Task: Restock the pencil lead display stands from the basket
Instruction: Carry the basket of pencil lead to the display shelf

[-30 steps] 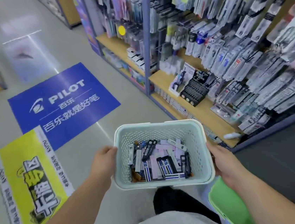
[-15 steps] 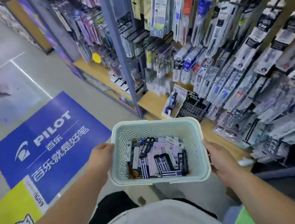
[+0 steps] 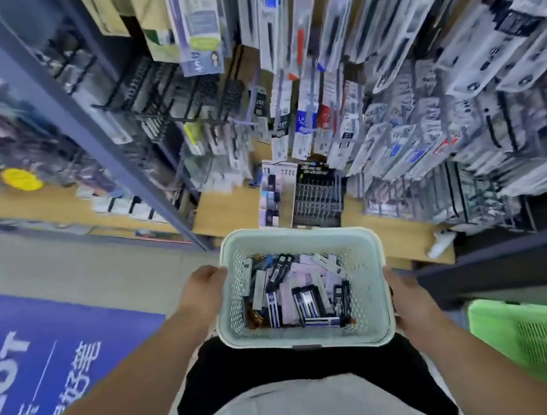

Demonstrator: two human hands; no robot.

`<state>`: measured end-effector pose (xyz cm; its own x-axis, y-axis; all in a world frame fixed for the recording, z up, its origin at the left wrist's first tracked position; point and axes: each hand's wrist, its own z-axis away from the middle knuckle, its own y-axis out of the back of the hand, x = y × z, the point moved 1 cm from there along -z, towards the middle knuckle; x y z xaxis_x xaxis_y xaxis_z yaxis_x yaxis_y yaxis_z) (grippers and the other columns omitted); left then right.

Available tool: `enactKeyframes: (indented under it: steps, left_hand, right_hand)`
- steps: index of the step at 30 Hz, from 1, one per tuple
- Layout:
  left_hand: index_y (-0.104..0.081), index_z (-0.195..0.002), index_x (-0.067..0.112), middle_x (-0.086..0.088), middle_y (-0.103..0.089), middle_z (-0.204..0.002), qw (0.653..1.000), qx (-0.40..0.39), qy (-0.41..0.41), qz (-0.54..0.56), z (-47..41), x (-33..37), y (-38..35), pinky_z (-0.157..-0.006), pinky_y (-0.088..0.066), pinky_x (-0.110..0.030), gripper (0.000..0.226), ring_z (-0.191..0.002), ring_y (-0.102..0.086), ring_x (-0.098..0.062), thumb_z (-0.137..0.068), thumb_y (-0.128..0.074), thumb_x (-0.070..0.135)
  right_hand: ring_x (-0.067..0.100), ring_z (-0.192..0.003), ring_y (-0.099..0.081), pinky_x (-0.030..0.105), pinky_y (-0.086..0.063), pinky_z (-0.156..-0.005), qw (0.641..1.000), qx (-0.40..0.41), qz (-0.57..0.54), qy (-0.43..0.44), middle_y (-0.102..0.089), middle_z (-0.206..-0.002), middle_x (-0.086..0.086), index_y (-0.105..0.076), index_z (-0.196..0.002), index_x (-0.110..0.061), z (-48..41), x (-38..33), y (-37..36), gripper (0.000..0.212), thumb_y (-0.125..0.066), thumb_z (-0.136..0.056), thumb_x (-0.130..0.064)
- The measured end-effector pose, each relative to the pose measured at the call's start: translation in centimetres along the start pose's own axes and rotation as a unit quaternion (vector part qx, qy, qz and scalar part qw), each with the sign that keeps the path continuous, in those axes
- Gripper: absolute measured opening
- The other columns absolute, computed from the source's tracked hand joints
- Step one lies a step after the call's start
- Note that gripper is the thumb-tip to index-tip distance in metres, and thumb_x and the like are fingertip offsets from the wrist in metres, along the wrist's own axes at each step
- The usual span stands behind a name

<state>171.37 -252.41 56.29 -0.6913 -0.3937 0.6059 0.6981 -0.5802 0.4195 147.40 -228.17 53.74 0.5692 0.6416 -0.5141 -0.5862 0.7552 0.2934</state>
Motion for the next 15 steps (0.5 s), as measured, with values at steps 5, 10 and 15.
enactKeyframes:
  steps: [5, 10, 15]
  left_hand:
    - [-0.058, -0.115, 0.017, -0.002, -0.06, -0.09, 0.994, -0.076, -0.014, -0.078, -8.7, -1.6, -2.8, -0.074, -0.041, -0.031, 0.025, -0.079, -0.055, -0.018, -0.105, -0.044, 0.036]
    - [-0.06, -0.126, 0.01, -0.014, -0.067, -0.103, 0.985, -0.14, 0.046, -0.092, -17.8, -6.9, -9.4, -0.073, -0.058, -0.04, 0.04, -0.09, -0.067, -0.034, -0.105, -0.043, 0.04]
    - [-0.065, -0.108, 0.011, -0.017, -0.072, -0.095, 0.977, -0.157, 0.097, -0.11, -26.6, -13.4, -17.2, -0.067, -0.062, -0.044, 0.037, -0.082, -0.071, -0.032, -0.104, -0.042, 0.04]
  right_hand:
    - [0.031, -0.089, -0.07, 0.051, -0.057, -0.092, 0.997, 0.049, 0.027, -0.044, -0.074, -0.091, 0.013, -0.073, -0.094, -0.014, -3.7, 0.7, -3.3, 0.044, -0.052, -0.099, -0.052]
    - [0.028, -0.083, -0.065, 0.048, -0.055, -0.092, 0.991, 0.075, 0.067, -0.086, -0.068, -0.089, 0.011, -0.069, -0.094, -0.012, -13.5, 4.6, -5.3, 0.047, -0.049, -0.101, -0.054]
    - [0.032, -0.094, -0.07, 0.048, -0.059, -0.086, 0.981, 0.027, 0.114, -0.152, -0.073, -0.105, 0.011, -0.07, -0.112, -0.019, -27.4, 10.6, -6.9, 0.078, -0.04, -0.083, -0.085]
